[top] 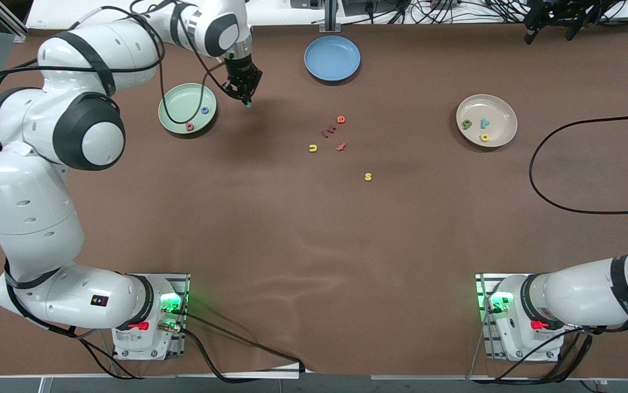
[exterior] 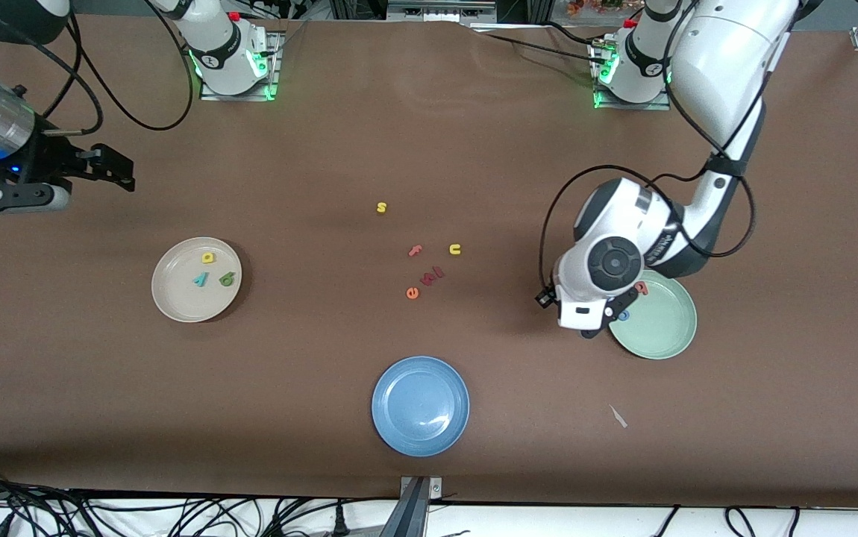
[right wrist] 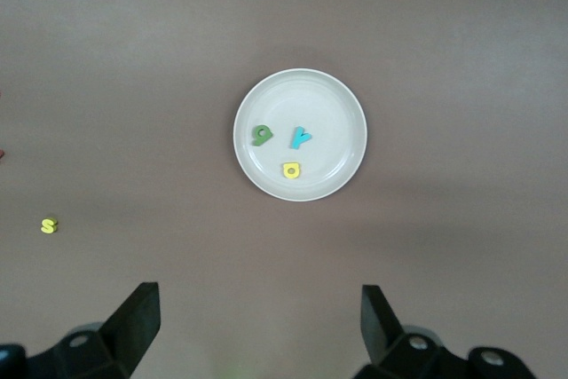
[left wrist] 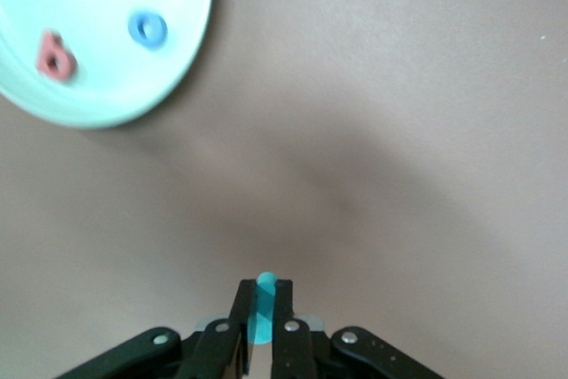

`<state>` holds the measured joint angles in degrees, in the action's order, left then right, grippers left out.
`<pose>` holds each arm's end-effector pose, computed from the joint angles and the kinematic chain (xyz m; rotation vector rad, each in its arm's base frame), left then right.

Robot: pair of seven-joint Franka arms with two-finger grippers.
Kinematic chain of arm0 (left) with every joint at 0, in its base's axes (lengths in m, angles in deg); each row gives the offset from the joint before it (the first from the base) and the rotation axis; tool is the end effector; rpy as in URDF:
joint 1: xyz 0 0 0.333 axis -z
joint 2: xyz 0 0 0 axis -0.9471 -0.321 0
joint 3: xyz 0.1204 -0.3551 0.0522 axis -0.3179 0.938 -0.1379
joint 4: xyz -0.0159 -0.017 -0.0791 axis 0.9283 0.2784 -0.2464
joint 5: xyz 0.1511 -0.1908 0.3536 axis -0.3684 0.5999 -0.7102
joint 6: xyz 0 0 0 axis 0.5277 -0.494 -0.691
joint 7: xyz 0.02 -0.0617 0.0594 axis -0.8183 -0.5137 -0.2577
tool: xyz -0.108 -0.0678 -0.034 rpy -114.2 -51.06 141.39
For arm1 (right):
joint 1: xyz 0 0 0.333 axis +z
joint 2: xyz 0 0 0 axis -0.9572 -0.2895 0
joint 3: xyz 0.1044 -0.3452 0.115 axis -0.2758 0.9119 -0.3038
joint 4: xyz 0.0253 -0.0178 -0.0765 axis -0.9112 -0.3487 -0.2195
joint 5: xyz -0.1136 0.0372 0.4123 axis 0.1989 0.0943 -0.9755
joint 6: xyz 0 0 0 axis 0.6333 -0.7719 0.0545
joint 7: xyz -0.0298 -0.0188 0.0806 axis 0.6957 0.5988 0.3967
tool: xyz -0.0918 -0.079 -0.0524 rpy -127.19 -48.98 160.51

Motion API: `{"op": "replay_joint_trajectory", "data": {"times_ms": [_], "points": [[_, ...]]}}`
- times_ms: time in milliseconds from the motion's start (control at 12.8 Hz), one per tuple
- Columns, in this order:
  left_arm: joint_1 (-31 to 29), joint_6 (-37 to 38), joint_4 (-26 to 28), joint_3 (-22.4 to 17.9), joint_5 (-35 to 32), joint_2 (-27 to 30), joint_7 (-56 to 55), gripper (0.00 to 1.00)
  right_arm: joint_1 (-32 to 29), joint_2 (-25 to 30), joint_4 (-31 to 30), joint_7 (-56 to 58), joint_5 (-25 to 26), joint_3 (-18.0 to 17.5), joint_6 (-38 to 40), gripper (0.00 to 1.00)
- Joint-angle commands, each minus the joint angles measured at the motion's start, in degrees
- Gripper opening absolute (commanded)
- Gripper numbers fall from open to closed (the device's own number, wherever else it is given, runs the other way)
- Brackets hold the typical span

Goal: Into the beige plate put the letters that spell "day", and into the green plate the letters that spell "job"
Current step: 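Carry the j to the green plate while the right gripper returns to rest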

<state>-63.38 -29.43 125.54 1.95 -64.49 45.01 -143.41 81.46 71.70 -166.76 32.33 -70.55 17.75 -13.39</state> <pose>0.6950 -0.2658 0.2850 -2.8781 -0.9497 0.3348 0.5913 0.0383 0.6070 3.1202 0.1343 -0.1133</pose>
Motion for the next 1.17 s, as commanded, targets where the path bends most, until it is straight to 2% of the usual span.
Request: {"op": "replay_joint_trajectory", "data": {"times_ms": [0,312,780,1093], "points": [[-4.36,2.31,1.2,0.17,-1.48,1.9,15.68,0.0,-0.55,0.53,1.83,5.03,0.87,1.36,2.22,1.0],[-9.56,2.49,1.9,0.17,-1.39,1.82,31.36,0.0,-0.55,0.44,2.36,5.32,2.02,1.37,3.37,1.0],[-15.45,1.18,2.08,-0.01,-1.56,-2.04,43.16,0.0,-1.51,0.53,2.36,1.1,1.4,1.54,3.11,1.0],[-15.54,-4.62,2.17,-0.27,-11.48,-4.42,43.17,0.0,-1.87,0.18,2.36,1.28,1.49,1.63,2.84,1.0]]}}
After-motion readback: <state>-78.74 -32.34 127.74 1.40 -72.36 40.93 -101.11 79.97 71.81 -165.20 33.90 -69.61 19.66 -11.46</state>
